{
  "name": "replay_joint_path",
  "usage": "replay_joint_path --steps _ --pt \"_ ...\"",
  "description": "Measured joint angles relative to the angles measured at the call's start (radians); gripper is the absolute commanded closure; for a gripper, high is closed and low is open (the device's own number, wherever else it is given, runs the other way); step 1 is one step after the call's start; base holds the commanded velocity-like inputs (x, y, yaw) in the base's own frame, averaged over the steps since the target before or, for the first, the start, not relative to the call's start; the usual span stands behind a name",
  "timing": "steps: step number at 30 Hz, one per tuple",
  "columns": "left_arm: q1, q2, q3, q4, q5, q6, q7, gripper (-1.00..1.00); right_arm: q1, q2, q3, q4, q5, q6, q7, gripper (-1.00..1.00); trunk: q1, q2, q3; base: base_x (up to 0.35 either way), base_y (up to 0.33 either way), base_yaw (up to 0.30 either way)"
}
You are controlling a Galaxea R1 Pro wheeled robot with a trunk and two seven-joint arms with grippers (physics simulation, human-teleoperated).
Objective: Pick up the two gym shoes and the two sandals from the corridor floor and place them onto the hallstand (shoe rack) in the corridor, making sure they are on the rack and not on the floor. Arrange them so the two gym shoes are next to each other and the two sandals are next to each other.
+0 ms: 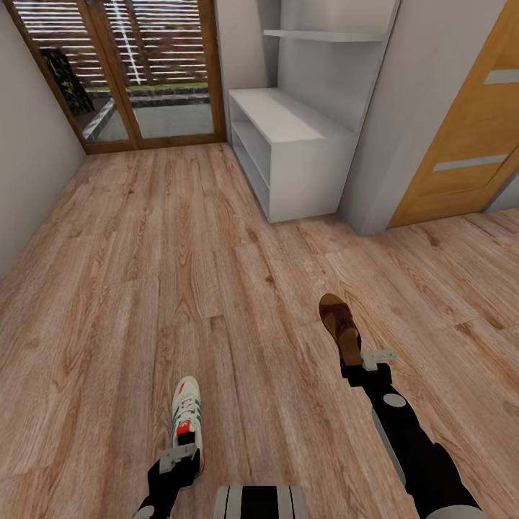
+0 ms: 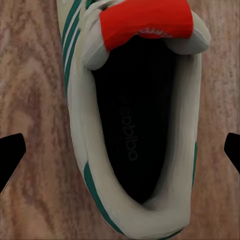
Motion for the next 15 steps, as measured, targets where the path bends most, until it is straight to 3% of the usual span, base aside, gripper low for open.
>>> replay_joint_path --steps 5,15 --pt "-0.002 0.002 -0.001 -0.028 -0.001 -0.001 -0.002 -1.00 0.000 0.000 0.000 0.002 0.000 0.000 -0.001 1.00 0.002 -0.001 -0.019 0.000 0.000 0.000" --pt "-0.002 0.002 -0.001 -0.038 -0.002 -0.002 -0.003 -1.00 0.000 0.000 -0.001 0.000 0.000 0.000 -0.001 1.00 0.002 -0.001 -0.019 0.000 0.000 0.000"
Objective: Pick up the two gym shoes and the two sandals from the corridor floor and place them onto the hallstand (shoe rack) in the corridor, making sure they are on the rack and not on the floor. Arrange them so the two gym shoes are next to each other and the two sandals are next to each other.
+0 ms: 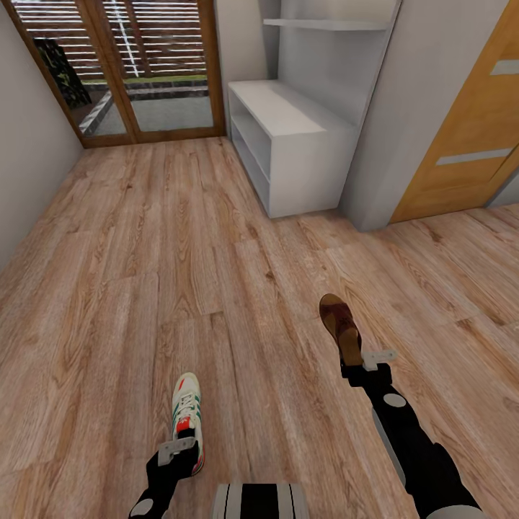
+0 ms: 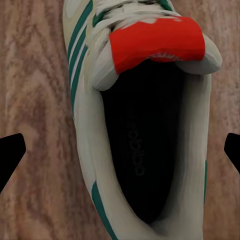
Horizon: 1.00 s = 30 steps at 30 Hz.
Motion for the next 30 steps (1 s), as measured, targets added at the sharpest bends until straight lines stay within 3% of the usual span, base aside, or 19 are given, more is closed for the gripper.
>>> replay_joint_path --steps 9,18,27,30 --pt "0.000 -0.002 -0.001 0.000 -0.001 0.000 0.000 -1.00 0.000 -0.002 -0.003 -0.037 0.001 0.000 0.000 1.00 0.000 0.000 0.000 0.000 0.000 0.000" --pt "0.000 -0.003 -0.001 0.000 -0.003 0.000 0.000 -1.00 0.000 -0.001 -0.002 -0.160 0.000 0.002 0.000 1.00 0.004 -0.002 -0.031 0.000 0.000 0.000" --pt "0.000 -0.002 0.000 0.000 -0.003 0.000 0.000 -1.00 0.000 -0.001 -0.002 -0.177 0.000 0.003 0.000 1.00 0.004 -0.002 -0.031 0.000 0.000 0.000" --pt "0.000 -0.002 0.000 0.000 -0.003 0.000 0.000 -1.00 0.000 -0.001 -0.002 -0.176 0.000 0.003 0.000 1.00 0.005 -0.003 -0.042 0.000 0.000 0.000"
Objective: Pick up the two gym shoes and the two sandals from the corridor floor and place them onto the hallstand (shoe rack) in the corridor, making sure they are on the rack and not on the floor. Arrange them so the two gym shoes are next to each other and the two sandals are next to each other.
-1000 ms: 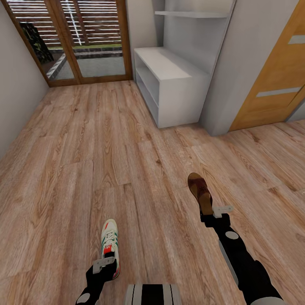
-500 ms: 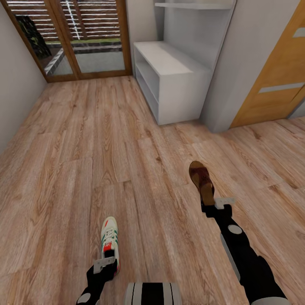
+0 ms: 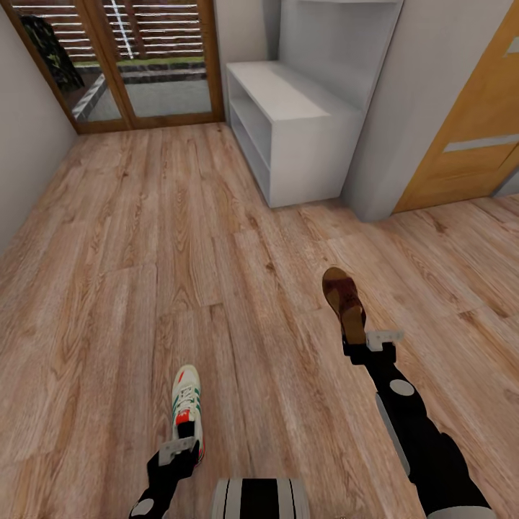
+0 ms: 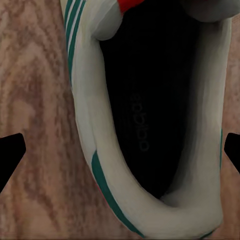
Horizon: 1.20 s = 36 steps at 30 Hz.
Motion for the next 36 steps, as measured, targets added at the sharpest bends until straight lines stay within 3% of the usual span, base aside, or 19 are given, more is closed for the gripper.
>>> replay_joint_path --steps 6,12,17,36 --pt "0.000 0.000 0.000 0.000 0.000 0.000 0.000 -1.00 0.000 0.000 0.000 0.001 0.001 0.000 0.000 1.00 0.003 -0.001 -0.023 0.000 0.000 0.000" --pt "0.000 0.000 0.000 0.000 0.001 0.000 0.000 -1.00 0.000 0.000 0.000 0.002 0.001 0.000 0.000 1.00 0.003 -0.001 -0.023 0.000 0.000 0.000" --pt "0.001 0.000 -0.001 0.000 0.002 0.000 0.000 -1.00 0.000 0.000 0.000 0.002 0.000 0.000 0.000 1.00 0.005 -0.003 -0.043 0.000 0.000 0.000" --pt "0.001 -0.001 -0.001 0.000 0.001 0.000 -0.001 -1.00 0.000 0.001 0.002 0.003 0.001 0.000 0.000 1.00 0.005 -0.003 -0.043 0.000 0.000 0.000"
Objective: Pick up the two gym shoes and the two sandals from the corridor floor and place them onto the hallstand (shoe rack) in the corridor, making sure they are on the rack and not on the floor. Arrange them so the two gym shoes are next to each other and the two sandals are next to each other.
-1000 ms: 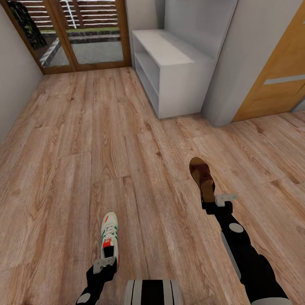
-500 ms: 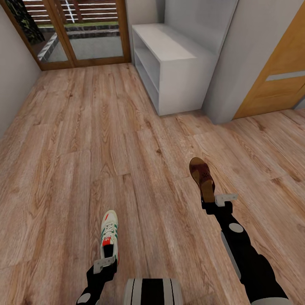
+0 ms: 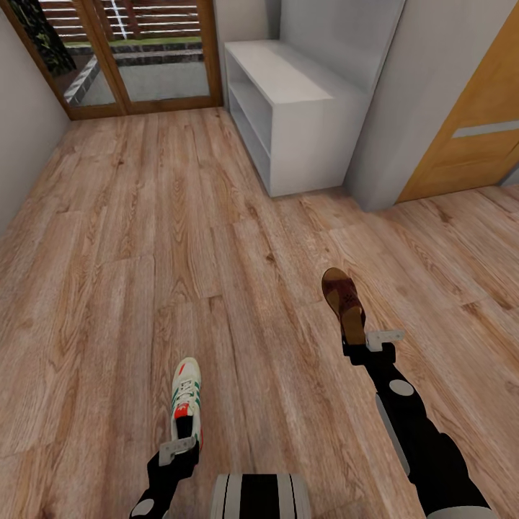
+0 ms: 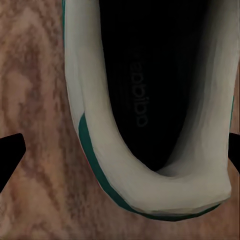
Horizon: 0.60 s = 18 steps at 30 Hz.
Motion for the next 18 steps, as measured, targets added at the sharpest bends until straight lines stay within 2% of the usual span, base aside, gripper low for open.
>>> replay_joint_path --steps 1,2,18 --pt "0.000 0.000 0.000 0.000 0.000 0.000 0.000 -1.00 0.000 0.000 0.000 0.000 0.000 0.000 0.000 1.00 0.000 0.000 0.000 0.000 0.000 0.000" --pt "0.000 0.000 0.000 0.000 0.000 0.000 0.000 1.00 0.000 0.000 0.000 0.000 0.000 0.000 0.000 1.00 0.000 0.000 0.000 0.000 0.000 0.000" --pt "0.000 0.001 0.001 0.000 0.002 0.000 0.000 1.00 0.000 0.000 0.000 0.001 0.000 0.000 0.000 1.00 0.000 0.000 0.000 0.000 0.000 0.000"
